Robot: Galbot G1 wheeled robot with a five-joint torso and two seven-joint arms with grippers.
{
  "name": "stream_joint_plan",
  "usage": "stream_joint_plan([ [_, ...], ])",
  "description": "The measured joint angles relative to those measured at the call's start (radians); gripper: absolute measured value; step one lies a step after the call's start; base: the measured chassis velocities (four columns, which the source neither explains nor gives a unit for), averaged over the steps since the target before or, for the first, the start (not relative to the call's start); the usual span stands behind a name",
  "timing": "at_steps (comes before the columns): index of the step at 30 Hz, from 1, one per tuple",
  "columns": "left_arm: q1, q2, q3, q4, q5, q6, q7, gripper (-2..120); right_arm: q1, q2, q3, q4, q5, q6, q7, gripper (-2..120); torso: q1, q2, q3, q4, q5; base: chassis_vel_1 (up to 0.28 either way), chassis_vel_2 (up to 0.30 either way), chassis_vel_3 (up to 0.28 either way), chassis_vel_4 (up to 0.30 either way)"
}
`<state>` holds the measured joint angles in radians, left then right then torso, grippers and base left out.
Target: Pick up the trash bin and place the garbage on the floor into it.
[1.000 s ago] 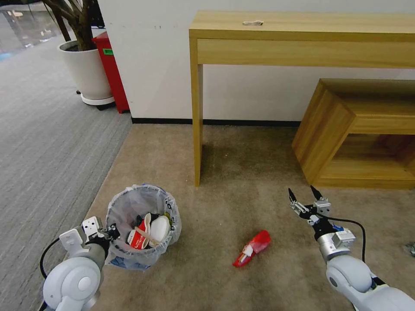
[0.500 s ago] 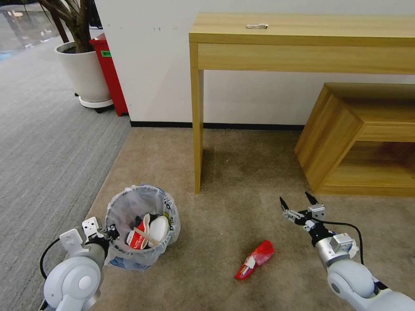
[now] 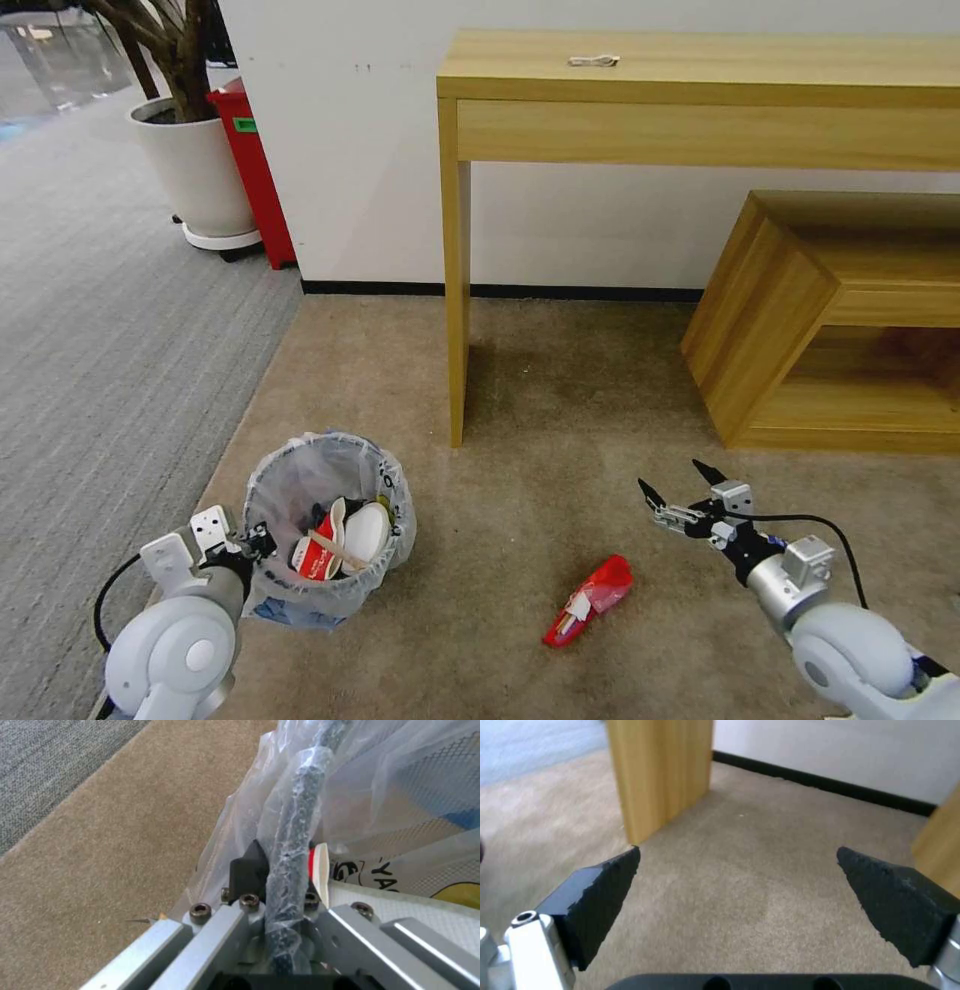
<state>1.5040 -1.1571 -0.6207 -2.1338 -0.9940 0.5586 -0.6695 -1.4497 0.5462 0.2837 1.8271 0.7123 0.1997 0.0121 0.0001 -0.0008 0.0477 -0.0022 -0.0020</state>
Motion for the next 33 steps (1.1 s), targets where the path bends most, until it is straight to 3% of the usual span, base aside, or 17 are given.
stream_joint_plan([
  [11,-0.001,-0.007,0.007,0.001,0.008,-0.001,0.002,0,0.015,-0.083,0.013,-0.047,-0.241,0.086,-0.135,100,0.000,0.000,0.000,0.0000,0.0000,0.000,0.000,0.000,0.000],
  [15,-0.001,-0.012,0.009,0.002,0.014,-0.001,0.002,0,0.043,-0.113,0.052,-0.090,-0.455,0.172,-0.213,100,0.000,0.000,0.000,0.0000,0.0003,0.000,0.000,0.000,0.000],
  [21,0.002,-0.026,0.013,0.002,0.025,0.000,0.002,0,0.081,-0.144,0.065,-0.112,-0.607,0.228,-0.262,100,0.000,0.000,0.000,0.0000,0.0002,0.000,0.000,0.000,0.000],
  [33,-0.001,-0.062,0.017,0.017,0.057,0.002,0.006,0,0.303,-0.151,-0.088,-0.124,-0.822,0.334,-0.343,100,0.000,0.000,0.000,0.0000,-0.0002,0.000,0.000,0.000,0.000],
])
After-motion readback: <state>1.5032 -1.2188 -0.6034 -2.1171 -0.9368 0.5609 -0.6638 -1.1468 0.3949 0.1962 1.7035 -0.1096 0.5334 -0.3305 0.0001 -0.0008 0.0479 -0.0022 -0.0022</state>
